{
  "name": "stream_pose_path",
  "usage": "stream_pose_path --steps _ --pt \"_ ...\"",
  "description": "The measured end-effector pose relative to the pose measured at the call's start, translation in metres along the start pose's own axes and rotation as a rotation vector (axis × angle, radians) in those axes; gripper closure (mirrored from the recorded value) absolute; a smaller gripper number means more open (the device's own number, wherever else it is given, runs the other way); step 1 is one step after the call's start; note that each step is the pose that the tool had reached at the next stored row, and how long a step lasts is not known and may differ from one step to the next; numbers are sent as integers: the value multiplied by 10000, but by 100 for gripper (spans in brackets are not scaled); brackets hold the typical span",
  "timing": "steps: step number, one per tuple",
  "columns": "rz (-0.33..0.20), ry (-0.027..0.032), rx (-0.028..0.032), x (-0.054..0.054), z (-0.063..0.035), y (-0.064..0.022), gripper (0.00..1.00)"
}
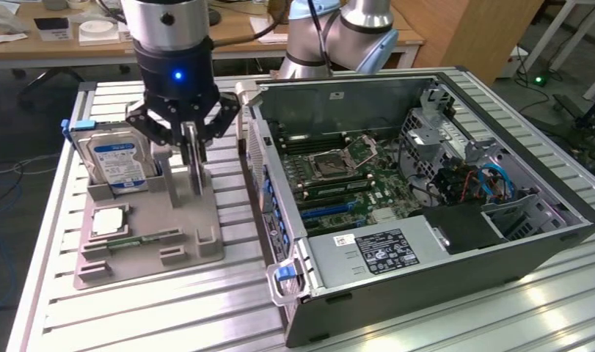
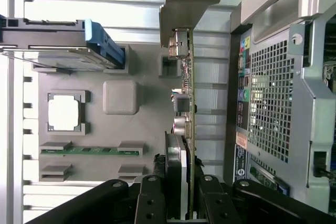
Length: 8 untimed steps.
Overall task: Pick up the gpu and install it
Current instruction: 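Pick up the gpu and move the gpu toward the slot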
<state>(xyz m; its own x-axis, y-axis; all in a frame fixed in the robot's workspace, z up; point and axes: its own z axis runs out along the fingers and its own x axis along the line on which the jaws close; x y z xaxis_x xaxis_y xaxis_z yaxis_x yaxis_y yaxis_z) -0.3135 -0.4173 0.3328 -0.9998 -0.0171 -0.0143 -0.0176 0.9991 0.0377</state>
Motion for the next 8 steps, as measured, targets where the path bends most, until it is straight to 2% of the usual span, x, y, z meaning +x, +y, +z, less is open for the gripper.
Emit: stream_pose_path --steps 8 --pt "0 -1 0 -4 -275 6 72"
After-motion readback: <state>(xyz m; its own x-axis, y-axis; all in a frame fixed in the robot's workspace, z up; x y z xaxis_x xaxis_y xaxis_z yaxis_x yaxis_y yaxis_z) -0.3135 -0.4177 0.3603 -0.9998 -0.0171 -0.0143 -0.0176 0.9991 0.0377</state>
